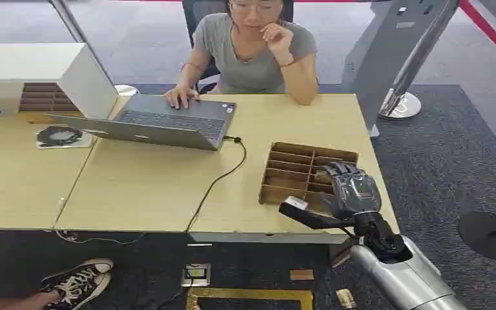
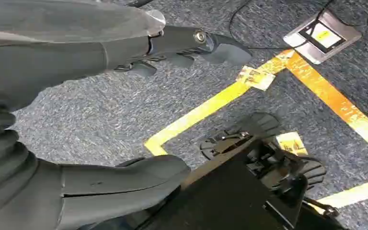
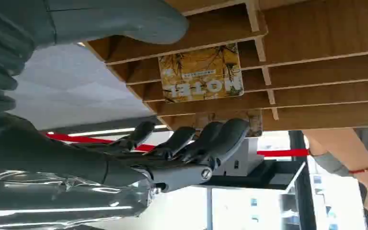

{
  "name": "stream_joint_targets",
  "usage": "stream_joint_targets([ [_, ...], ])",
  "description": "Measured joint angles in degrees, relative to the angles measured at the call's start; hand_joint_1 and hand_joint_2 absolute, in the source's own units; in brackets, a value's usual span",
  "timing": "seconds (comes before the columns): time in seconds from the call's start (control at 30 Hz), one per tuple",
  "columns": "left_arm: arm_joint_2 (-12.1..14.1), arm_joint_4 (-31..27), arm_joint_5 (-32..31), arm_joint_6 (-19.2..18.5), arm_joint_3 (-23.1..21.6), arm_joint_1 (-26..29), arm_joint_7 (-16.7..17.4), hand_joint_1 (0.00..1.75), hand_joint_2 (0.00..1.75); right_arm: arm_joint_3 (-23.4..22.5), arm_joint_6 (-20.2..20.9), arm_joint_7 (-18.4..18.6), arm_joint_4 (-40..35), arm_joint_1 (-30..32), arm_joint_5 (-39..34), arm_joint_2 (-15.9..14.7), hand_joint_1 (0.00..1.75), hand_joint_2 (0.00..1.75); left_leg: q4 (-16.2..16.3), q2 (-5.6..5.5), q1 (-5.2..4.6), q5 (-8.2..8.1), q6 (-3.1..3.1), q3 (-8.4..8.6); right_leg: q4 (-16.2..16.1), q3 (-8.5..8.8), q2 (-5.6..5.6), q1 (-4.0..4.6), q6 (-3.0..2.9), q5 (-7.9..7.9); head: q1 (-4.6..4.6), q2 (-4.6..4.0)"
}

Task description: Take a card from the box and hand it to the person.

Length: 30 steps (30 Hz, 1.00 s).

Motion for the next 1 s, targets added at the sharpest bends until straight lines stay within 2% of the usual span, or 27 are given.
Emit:
stream_joint_targets([
  [0.2, 0.0, 0.0, 0.0, -0.1, 0.0, 0.0, 0.0, 0.00, 1.75, 0.1, 0.9, 0.2, 0.0, -0.7, 0.5, 0.0, 0.58, 1.75, 0.0, 0.00, 0.00, 0.00, 0.00, 0.00, 0.0, 0.00, 0.00, 0.00, 0.00, 0.00, -0.02, 0.00],
  [0.63, 0.0, 0.0, 0.0, -0.2, 0.0, 0.0, 0.1, 0.00, 1.75, 0.3, 2.7, 2.0, 1.1, -2.9, 1.2, 0.0, 0.56, 1.75, 0.0, 0.00, 0.00, 0.00, 0.00, 0.00, 0.0, 0.00, 0.00, 0.00, 0.00, 0.00, 0.00, 0.00],
  [1.0, 0.0, 0.0, 0.5, 0.0, 0.0, 0.0, 0.1, 0.00, 1.75, 0.6, 3.1, 2.1, 2.7, -4.4, 0.5, 0.0, 0.72, 1.75, 0.0, 0.00, 0.00, 0.00, 0.00, -0.01, 0.0, 0.00, 0.00, 0.00, 0.00, 0.00, 0.00, 0.00],
])
